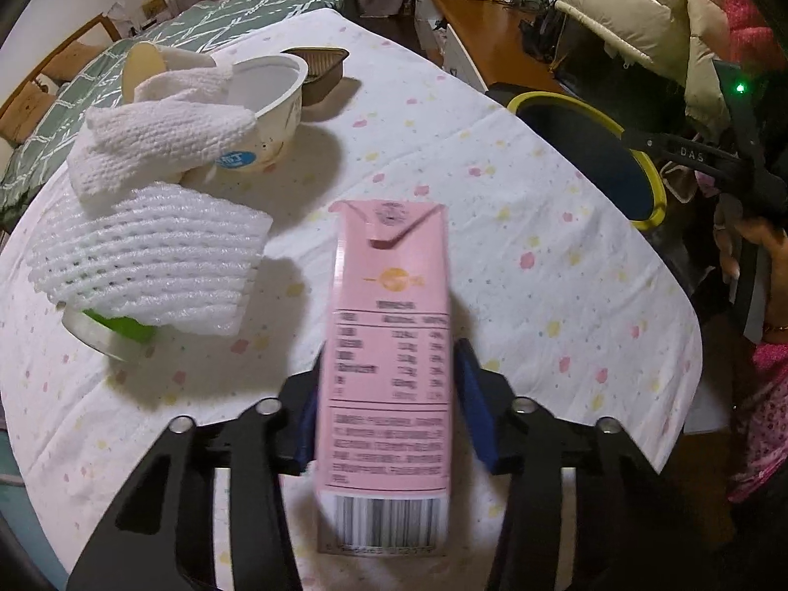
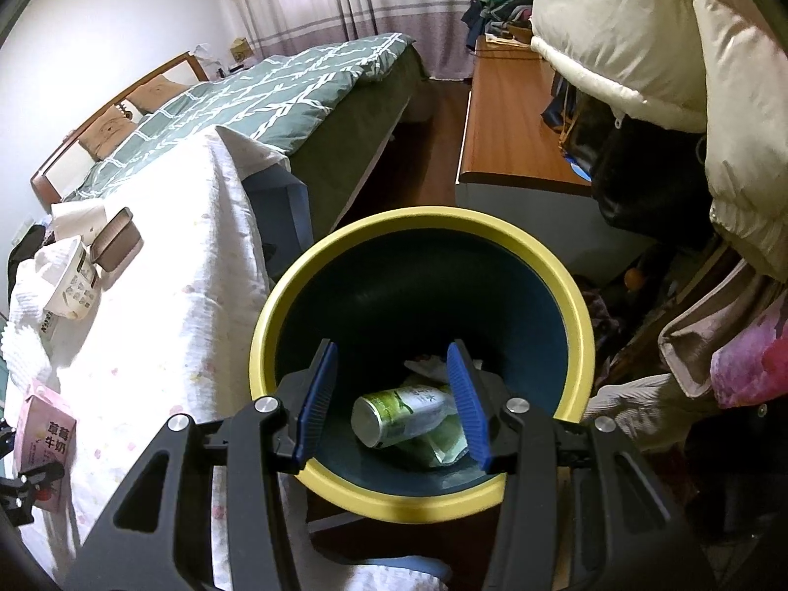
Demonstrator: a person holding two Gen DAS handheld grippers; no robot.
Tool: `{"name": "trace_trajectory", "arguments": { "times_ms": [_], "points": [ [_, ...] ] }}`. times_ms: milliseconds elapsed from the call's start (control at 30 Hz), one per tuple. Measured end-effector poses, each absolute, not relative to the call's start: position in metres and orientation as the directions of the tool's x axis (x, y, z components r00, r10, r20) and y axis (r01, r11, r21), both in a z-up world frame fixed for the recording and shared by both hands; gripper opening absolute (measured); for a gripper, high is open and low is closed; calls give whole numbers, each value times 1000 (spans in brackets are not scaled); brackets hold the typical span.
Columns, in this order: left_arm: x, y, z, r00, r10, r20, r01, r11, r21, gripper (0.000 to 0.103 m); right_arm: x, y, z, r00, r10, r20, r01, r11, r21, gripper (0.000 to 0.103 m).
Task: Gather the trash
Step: 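Carry the pink carton over the yellow bin and open the left gripper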
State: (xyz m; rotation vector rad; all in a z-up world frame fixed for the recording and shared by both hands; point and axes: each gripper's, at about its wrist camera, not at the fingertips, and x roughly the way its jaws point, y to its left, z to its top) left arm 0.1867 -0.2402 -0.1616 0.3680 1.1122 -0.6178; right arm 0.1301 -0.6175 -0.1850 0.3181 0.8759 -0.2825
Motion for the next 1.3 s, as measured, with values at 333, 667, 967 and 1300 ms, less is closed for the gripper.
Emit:
{"name": "trace_trajectory", "arguments": {
  "times_ms": [333,667,967,1300],
  "points": [
    [176,-242,-142,318,-318,-893,653,756,-37,39,125,-617,-185,611,-105,-785,359,920,157,45],
    [181,-303,-99,331,-425,-842,740,671,-48,39,93,-629,-173,632,-148,-760,384,912,141,45],
    [203,-437,-97,247,-493,-834,826,557,-85,39,51,-648,-162,646,-188,-740,407,905,126,45],
    [223,-553,-161,176,-432,-885,834,543,-99,39,28,-674,-170,622,-213,-753,453,883,124,45]
  ]
}}
